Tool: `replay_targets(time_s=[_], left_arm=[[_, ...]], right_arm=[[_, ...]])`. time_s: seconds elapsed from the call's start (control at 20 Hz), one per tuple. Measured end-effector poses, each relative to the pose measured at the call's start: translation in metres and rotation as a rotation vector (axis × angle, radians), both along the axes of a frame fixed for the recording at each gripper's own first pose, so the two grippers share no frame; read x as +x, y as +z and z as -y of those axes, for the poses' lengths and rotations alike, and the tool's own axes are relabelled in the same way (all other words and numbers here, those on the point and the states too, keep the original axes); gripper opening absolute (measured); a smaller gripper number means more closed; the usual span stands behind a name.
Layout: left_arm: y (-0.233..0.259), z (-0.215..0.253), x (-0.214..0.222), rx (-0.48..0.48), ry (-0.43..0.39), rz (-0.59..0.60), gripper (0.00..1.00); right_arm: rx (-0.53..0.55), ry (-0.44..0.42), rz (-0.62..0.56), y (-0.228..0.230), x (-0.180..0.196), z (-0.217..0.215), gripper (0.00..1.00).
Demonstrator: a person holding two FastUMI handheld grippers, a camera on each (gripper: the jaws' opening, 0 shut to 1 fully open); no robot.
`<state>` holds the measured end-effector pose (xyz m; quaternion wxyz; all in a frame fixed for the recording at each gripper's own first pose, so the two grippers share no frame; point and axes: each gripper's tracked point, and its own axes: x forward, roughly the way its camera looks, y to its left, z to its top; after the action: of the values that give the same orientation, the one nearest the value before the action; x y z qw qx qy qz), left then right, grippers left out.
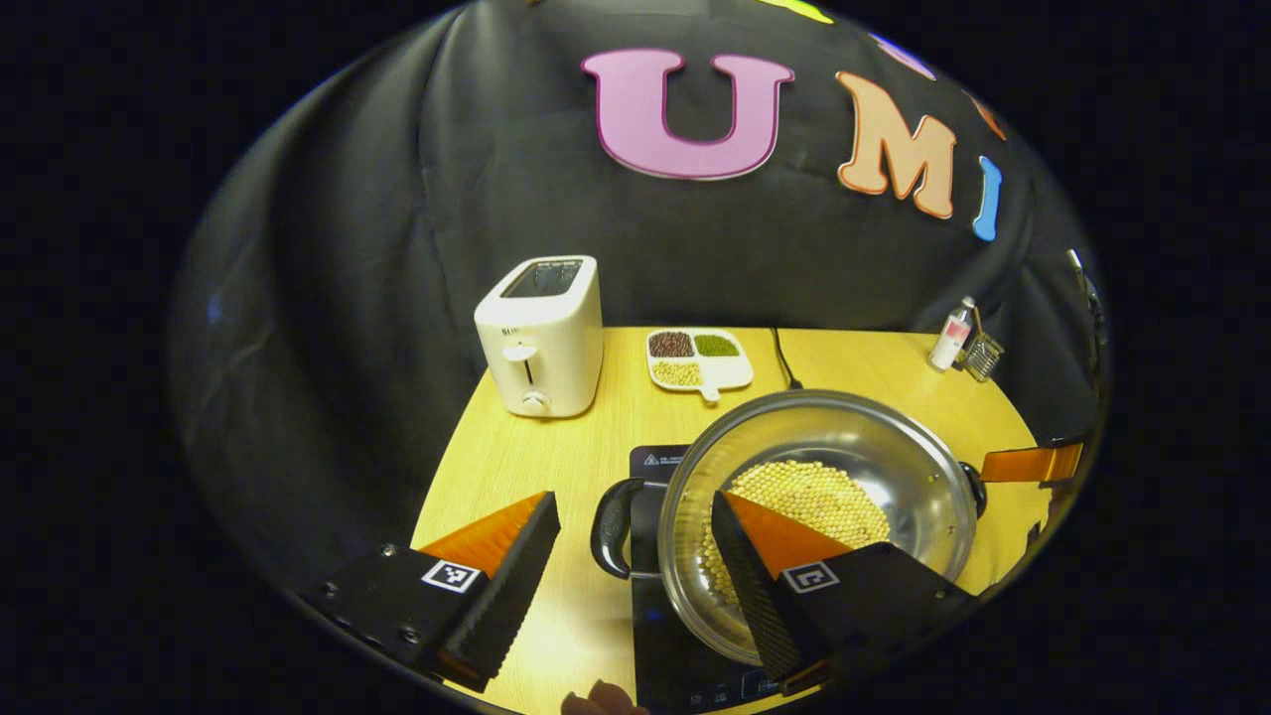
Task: First push the handle of the pot to place it horizontally, then grasp the pot with both hands and set it on the induction cooktop.
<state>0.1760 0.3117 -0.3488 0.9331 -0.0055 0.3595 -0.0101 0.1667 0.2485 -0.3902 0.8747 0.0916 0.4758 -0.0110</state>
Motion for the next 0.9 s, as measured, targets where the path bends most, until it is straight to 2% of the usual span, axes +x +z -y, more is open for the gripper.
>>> replay_targets(time_s=[0.05, 0.3, 0.35, 0.4, 0.55, 0.8, 0.85, 0.9], left_arm=[[0.012, 0.004, -0.003, 0.008, 0.003, 0.026, 0.94], [0.082, 0.045, -0.036, 0.046, 0.039, 0.159, 0.94], [0.094, 0.057, -0.048, 0.051, 0.048, 0.177, 0.94], [0.107, 0.072, -0.059, 0.046, 0.054, 0.192, 0.94], [0.139, 0.121, -0.092, 0.024, 0.051, 0.233, 0.94], [0.198, 0.172, -0.13, 0.002, 0.073, 0.332, 0.93], [0.207, 0.179, -0.134, 0.01, 0.065, 0.352, 0.93], [0.218, 0.186, -0.137, 0.018, 0.053, 0.371, 0.93]], right_arm=[[0.012, 0.008, 0.02, 0.009, -0.002, 0.004, 0.99], [0.085, 0.055, 0.136, 0.059, -0.021, 0.037, 0.99], [0.096, 0.064, 0.159, 0.07, -0.028, 0.046, 0.94], [0.102, 0.069, 0.185, 0.081, -0.034, 0.059, 0.93], [0.107, 0.088, 0.308, 0.12, -0.049, 0.095, 0.92], [0.113, 0.114, 0.44, 0.171, -0.079, 0.128, 0.92], [0.108, 0.112, 0.478, 0.182, -0.079, 0.135, 0.98], [0.104, 0.104, 0.502, 0.189, -0.08, 0.14, 0.92]])
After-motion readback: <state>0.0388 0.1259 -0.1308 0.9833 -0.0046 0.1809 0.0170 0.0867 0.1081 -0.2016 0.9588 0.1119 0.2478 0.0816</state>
